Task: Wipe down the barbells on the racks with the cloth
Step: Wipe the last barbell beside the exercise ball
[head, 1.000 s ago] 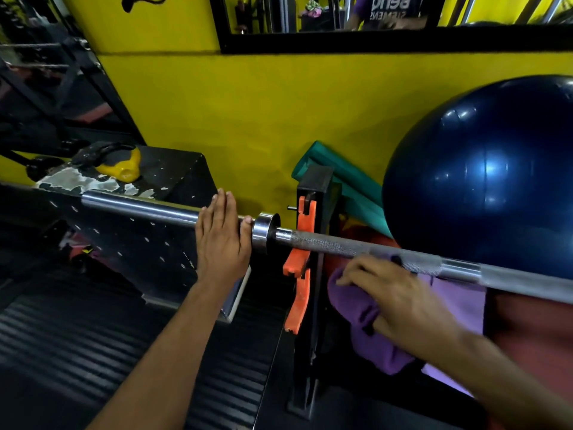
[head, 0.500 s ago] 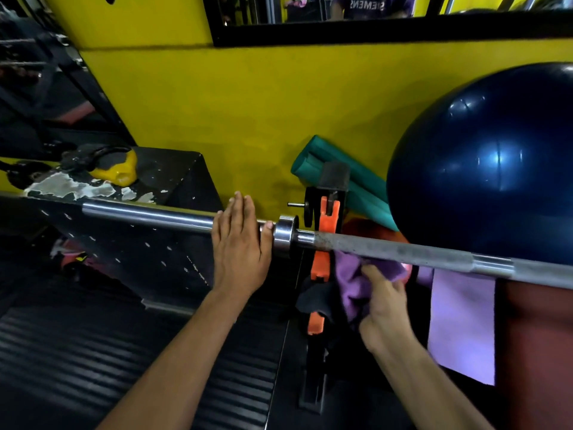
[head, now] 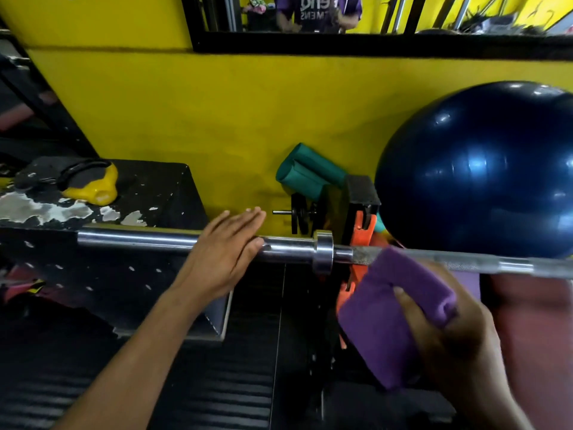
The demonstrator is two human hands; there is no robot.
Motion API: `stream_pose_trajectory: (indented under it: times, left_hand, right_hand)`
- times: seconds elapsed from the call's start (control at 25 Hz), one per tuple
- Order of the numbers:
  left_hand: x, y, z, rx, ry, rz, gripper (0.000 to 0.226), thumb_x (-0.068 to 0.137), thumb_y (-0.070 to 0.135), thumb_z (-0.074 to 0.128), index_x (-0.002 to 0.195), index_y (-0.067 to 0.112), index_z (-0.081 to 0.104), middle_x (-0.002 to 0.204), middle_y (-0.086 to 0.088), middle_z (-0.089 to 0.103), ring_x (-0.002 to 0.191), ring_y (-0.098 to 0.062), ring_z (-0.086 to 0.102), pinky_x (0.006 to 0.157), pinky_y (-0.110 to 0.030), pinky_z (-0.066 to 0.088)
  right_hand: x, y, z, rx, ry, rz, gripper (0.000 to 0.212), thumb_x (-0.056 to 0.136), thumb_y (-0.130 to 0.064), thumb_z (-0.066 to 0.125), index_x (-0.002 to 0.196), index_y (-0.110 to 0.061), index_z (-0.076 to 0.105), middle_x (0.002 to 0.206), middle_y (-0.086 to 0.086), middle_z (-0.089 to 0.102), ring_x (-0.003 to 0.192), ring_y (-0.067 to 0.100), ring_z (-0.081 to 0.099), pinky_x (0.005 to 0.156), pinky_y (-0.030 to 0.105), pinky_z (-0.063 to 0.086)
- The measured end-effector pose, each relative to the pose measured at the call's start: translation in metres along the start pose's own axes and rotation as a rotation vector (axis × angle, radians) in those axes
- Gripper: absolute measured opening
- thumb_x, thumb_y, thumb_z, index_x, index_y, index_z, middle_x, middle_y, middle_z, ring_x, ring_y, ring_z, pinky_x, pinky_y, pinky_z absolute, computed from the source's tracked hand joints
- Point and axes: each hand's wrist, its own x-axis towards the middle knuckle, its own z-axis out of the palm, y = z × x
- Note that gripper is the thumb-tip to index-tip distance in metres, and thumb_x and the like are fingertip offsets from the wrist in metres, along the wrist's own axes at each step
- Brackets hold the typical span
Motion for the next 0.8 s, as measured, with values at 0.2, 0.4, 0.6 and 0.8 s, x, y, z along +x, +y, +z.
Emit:
stream_pose_trajectory:
  times: [0.2, 0.4, 0.6, 0.8]
  left_hand:
    - [0.009, -0.029, -0.008, 0.126, -0.083, -0.010, 0.076, 0.100, 0.064, 0.007, 0.133, 0.026, 0.065, 0.125, -0.002, 0.071, 0.114, -0.024, 0.067, 0.082, -0.036, 0.053]
    - [0.003, -0.027, -0.006, 0.183, 0.091, 0.096, 0.054, 0.107, 0.050, 0.022, 0.104, 0.026, 0.070, 0.084, 0.004, 0.071, 0.075, -0.022, 0.068, 0.056, -0.031, 0.043]
    - [0.002, -0.029, 0.000, 0.223, 0.096, 0.093, 0.053, 0.107, 0.047, 0.028, 0.112, 0.021, 0.074, 0.091, 0.002, 0.075, 0.080, -0.022, 0.071, 0.058, -0.030, 0.045]
    - [0.003, -0.033, 0.003, 0.210, 0.093, 0.108, 0.052, 0.107, 0.047, 0.031, 0.114, 0.019, 0.074, 0.092, -0.001, 0.076, 0.081, -0.023, 0.072, 0.062, -0.034, 0.052]
  right_hand:
    - [0.034, -0.004, 0.076, -0.436, -0.201, -0.504, 0.052, 0.089, -0.028, 0.062, 0.139, -0.022, 0.050, 0.132, -0.010, 0.055, 0.125, 0.003, 0.049, 0.109, 0.017, 0.033]
    - [0.081, -0.007, 0.130, -0.867, -0.248, -0.492, 0.044, 0.084, -0.042, 0.039, 0.107, -0.013, 0.062, 0.103, 0.010, 0.065, 0.097, 0.035, 0.061, 0.086, 0.045, 0.047]
    - [0.170, -0.043, 0.140, -0.740, -0.871, 0.128, 0.033, 0.092, -0.051, 0.054, 0.092, -0.018, 0.060, 0.098, 0.013, 0.067, 0.086, 0.030, 0.063, 0.079, 0.036, 0.047]
    - [0.199, -0.032, 0.150, -0.621, -1.099, 0.483, 0.032, 0.083, -0.048, 0.065, 0.071, -0.019, 0.060, 0.067, 0.007, 0.053, 0.049, 0.018, 0.049, 0.053, 0.027, 0.038]
